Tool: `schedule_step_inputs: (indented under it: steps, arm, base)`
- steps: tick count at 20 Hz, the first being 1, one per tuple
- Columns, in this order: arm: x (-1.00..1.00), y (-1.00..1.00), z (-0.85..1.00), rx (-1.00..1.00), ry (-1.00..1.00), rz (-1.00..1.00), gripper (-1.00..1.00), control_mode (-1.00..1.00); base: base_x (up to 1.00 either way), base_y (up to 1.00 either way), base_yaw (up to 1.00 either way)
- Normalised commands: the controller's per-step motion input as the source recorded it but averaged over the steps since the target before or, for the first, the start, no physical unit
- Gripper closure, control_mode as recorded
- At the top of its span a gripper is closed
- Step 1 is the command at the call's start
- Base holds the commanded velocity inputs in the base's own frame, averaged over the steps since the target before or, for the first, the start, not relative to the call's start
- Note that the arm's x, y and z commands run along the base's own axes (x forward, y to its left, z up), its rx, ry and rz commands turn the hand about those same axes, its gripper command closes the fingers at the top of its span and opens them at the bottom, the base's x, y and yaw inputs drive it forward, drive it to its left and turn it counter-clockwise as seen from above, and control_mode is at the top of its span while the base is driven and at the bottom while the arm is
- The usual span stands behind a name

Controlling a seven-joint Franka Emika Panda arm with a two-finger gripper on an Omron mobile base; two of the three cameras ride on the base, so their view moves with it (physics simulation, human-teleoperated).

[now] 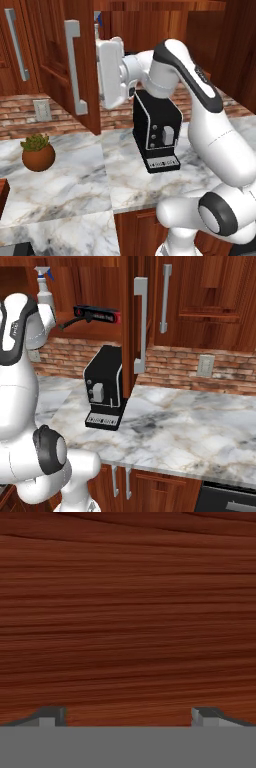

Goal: Pick the spray and dish brush from the cabinet and place them on the counter.

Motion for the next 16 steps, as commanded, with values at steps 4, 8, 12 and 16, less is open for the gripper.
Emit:
schedule_step_inputs:
  steps: [4,8,12,16]
  arm:
    - [-0.2,0.32,0.0,0.0,-0.03,0.05,-1.0,-1.0]
    - [-0.23,0.33,0.0,0.0,-0.12,0.0,-1.0,-1.0]
    - [-0.31,0.38,0.0,-0.04,-0.2,-0.01,-1.0,-1.0]
    - [-0.27,0.35,0.0,-0.07,-0.18,-0.05,-1.0,-1.0]
  base:
    - [0.0,0.0,0.0]
    - [0.0,0.0,0.0]
    - [0.0,0.0,0.0]
    - [0.0,0.0,0.0]
